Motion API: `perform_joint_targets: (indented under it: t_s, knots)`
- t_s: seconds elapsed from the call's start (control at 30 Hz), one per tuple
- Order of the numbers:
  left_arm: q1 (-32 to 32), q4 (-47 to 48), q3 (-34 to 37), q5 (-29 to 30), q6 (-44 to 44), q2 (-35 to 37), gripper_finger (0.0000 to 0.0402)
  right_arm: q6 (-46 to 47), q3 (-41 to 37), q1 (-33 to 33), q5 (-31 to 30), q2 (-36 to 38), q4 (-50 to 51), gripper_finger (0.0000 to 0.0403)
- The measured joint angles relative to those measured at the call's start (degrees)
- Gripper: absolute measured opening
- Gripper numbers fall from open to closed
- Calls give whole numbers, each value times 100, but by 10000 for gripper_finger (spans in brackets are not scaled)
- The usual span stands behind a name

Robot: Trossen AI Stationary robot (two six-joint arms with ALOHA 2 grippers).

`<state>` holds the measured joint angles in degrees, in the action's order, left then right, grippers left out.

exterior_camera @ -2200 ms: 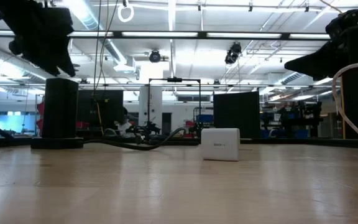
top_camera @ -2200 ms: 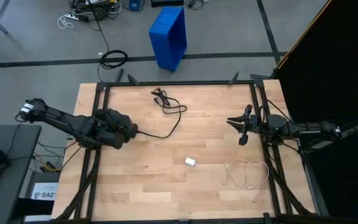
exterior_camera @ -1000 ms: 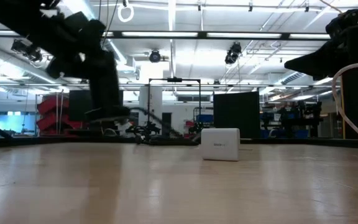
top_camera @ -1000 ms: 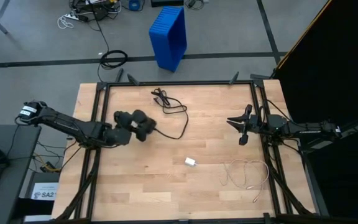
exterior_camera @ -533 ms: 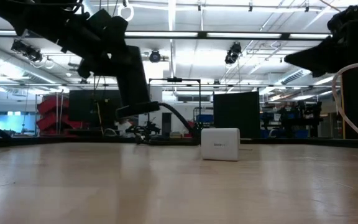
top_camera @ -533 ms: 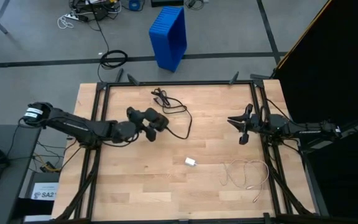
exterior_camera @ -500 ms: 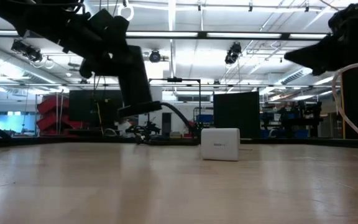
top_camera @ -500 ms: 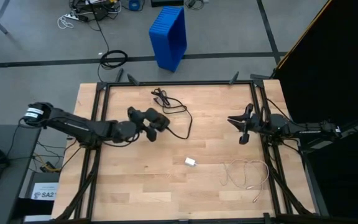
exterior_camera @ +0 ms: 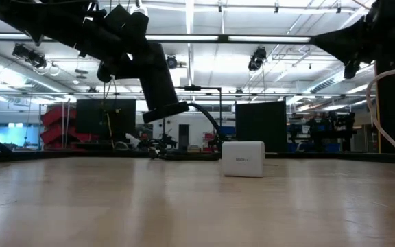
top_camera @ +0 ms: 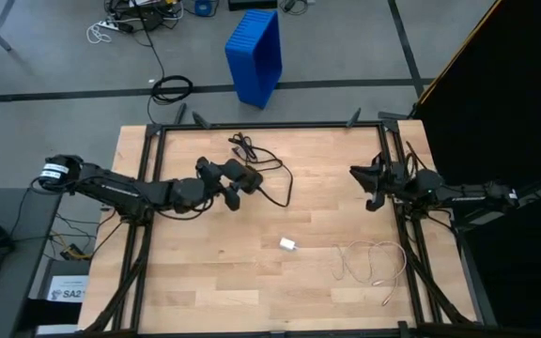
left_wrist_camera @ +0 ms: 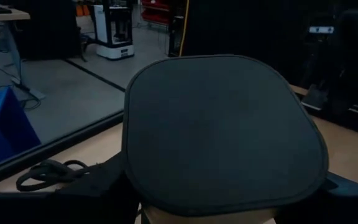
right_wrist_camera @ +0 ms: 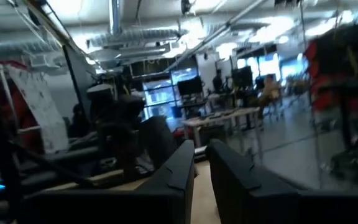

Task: Insert USB
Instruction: Move the black outlet to the center of the table

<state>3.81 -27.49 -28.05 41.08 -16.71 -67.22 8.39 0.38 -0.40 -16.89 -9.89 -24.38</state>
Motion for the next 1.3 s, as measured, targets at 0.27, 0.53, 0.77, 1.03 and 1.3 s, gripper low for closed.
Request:
perform_joint_targets:
  t_s: [0.27,0.53,0.77,1.03,1.3]
  knots:
    - [-282,-58,0,-231,31,-18,252,104,0,309,-490,-1993,-1203,31]
    - [-499,-917,-6,-614,149,-550,252,43,630,334,-587,-4510,-2436,36]
    - [-561,-1394,-119,-696,151,-1152,252,-434,1815,295,-625,-6679,-2482,32]
    - [-528,-1305,-459,-900,114,-1583,252,-910,3179,297,-650,-8507,-2687,89]
    - [-520,-1344,-503,-876,-228,-1812,251,-1258,3881,297,-1214,-9061,-2730,209]
